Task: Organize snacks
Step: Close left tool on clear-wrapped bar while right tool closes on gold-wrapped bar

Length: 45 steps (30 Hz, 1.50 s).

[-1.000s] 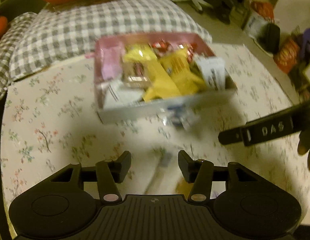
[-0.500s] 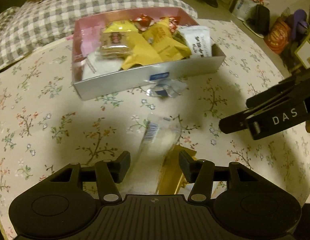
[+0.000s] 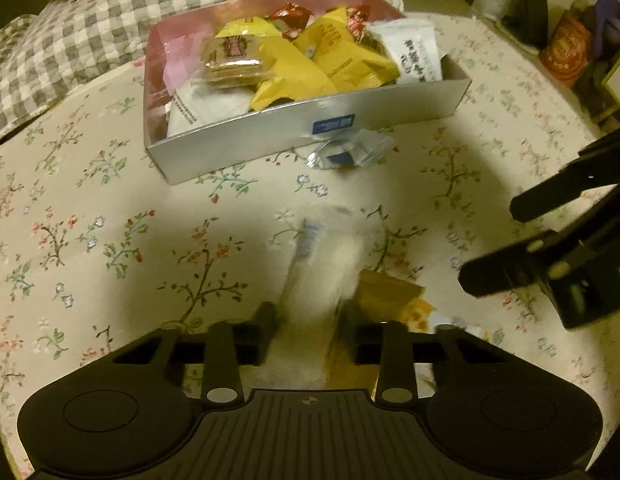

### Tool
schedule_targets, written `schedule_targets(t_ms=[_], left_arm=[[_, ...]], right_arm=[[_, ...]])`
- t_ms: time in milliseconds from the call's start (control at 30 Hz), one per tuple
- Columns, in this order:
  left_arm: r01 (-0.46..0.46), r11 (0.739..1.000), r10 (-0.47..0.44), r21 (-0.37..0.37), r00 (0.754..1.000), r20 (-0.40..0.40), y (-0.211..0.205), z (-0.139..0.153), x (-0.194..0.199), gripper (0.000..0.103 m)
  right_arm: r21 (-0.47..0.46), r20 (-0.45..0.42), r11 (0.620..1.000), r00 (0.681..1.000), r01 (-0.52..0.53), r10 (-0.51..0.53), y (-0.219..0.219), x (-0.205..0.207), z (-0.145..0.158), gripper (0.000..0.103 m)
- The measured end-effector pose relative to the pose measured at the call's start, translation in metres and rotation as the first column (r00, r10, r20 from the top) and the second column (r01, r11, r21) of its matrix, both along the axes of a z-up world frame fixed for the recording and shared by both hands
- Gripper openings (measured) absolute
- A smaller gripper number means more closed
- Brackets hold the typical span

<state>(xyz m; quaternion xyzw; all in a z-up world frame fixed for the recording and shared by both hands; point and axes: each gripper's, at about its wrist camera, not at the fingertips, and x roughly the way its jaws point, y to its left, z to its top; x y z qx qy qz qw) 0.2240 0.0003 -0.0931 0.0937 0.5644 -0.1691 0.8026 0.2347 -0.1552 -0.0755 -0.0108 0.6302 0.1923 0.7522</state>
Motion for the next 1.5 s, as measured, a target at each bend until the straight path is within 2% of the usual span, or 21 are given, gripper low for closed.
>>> schedule_targets(t_ms=[67,167,267,333,533,733,1067,1233,1433,1500], left_arm=[[-0.001,1.000,0.001,0.025,1.000,-0.010,0.001,-0.005,0.001,0.021],[-0.017,1.000,0.017,0.017,1.000,-0.013,0.004,-0.003,0.003,0.019],[-0.050,0.999,0.050,0.020,0.999,-0.019,0.013,-0.003,0.008,0.018],[-0.081,0.997,0.080,-0.005,0.996,-0.027,0.024,0.000,0.012,0.018],[-0.139,0.990,0.139,-0.002,0.990,-0.027,0.047,0.002,0.017,0.017],[-0.181,0.983,0.181,-0.015,0.983,-0.019,0.061,0.005,0.022,0.017],[-0.212,0.977,0.212,-0.035,0.977,-0.012,0.071,0.009,0.025,0.016],[-0.239,0.970,0.239,-0.034,0.971,-0.011,0.080,0.010,0.028,0.016],[-0.249,0.968,0.249,-0.033,0.968,-0.015,0.084,0.009,0.028,0.016],[-0.255,0.966,0.255,-0.031,0.967,-0.013,0.086,0.008,0.028,0.016]], right_arm=[[0.018,-0.019,1.000,1.000,-0.016,0.016,0.005,-0.001,-0.002,0.072],[0.056,-0.050,0.997,0.998,-0.046,0.049,0.011,-0.004,-0.003,0.071],[0.136,-0.101,0.990,0.993,-0.042,0.056,0.017,-0.006,-0.003,0.064],[0.182,-0.127,0.982,0.989,-0.047,0.071,0.022,-0.007,-0.004,0.065],[0.222,-0.192,0.975,0.979,-0.021,0.065,0.031,-0.009,-0.015,0.056],[0.226,-0.199,0.974,0.979,0.000,0.046,0.047,-0.012,-0.022,0.050],[0.202,-0.102,0.974,0.991,0.106,-0.087,0.054,-0.007,-0.029,0.048],[0.191,-0.052,0.977,0.995,0.091,-0.082,0.067,-0.015,-0.032,0.048],[0.098,0.097,0.995,0.995,0.019,-0.028,0.088,-0.029,-0.026,0.049],[0.035,0.149,0.999,0.989,-0.022,0.017,0.096,-0.035,-0.025,0.039]])
